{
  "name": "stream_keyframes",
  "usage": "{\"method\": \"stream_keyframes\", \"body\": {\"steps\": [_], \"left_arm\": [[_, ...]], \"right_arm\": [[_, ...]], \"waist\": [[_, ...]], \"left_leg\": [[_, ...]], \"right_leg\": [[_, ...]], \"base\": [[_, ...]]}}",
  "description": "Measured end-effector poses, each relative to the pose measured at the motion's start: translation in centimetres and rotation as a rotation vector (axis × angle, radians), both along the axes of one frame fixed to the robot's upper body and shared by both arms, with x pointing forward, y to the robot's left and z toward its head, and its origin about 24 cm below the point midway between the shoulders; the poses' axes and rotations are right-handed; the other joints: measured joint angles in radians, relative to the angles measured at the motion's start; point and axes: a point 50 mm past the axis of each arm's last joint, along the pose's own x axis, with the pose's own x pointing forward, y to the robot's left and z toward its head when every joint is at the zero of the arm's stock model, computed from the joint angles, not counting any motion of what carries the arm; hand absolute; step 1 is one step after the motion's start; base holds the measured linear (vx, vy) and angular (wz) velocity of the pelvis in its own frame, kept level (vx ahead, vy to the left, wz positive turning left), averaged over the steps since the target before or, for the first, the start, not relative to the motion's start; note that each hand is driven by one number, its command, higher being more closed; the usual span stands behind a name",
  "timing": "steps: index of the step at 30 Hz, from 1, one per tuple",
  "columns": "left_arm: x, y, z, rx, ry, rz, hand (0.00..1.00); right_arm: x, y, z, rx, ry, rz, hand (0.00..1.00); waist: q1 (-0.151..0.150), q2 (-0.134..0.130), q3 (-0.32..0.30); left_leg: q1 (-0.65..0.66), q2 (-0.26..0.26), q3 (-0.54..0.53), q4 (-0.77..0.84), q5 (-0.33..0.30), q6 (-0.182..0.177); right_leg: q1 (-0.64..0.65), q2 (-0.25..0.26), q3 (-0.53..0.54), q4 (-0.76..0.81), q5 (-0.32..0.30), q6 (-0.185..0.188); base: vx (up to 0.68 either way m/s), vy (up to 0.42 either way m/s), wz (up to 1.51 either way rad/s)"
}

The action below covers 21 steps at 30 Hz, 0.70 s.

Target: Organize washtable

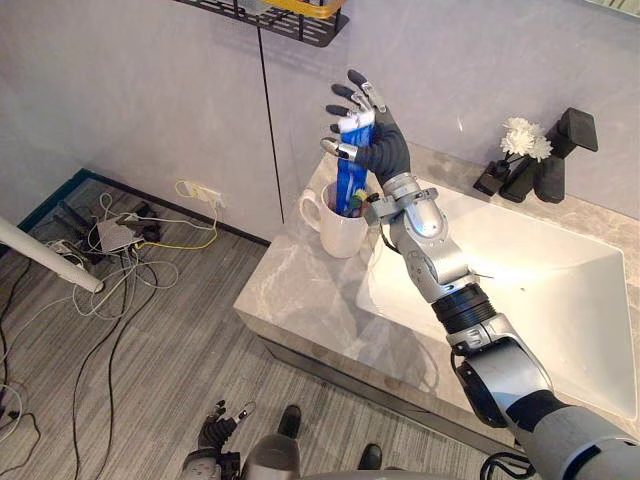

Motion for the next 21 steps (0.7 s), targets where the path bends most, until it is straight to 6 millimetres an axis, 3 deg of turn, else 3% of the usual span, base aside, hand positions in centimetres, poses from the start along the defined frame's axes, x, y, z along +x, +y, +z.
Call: {"method": "stream_keyframes", "body": {"steps": [13,21], "left_arm": [[0.0,0.0,0.0,0.001,0.002,0.0,0.0],[-0.4,0.4,0.0,0.012,0.012,-0.003,0.0]], "right_arm": [[-0.4,-0.6,-0.9,0.003,0.01,-0.01,0.0],[-2.0,-2.0,2.1,-0.081,-0.174,-0.032,0.0]], "waist": [[-0.002,-0.002,-0.001],[-0.025,-0.019,-0.011]], "left_leg": [[0.008,0.0,0.004,0.0,0.0,0.0],[0.013,0.001,0.013,-0.001,0.0,0.0]], "right_leg": [[0.0,0.0,0.005,0.0,0.0,0.0],[0.002,-0.001,0.01,0.001,0.0,0.0]], "base": [[0.0,0.0,0.0],[0.0,0.0,-0.01]]}}
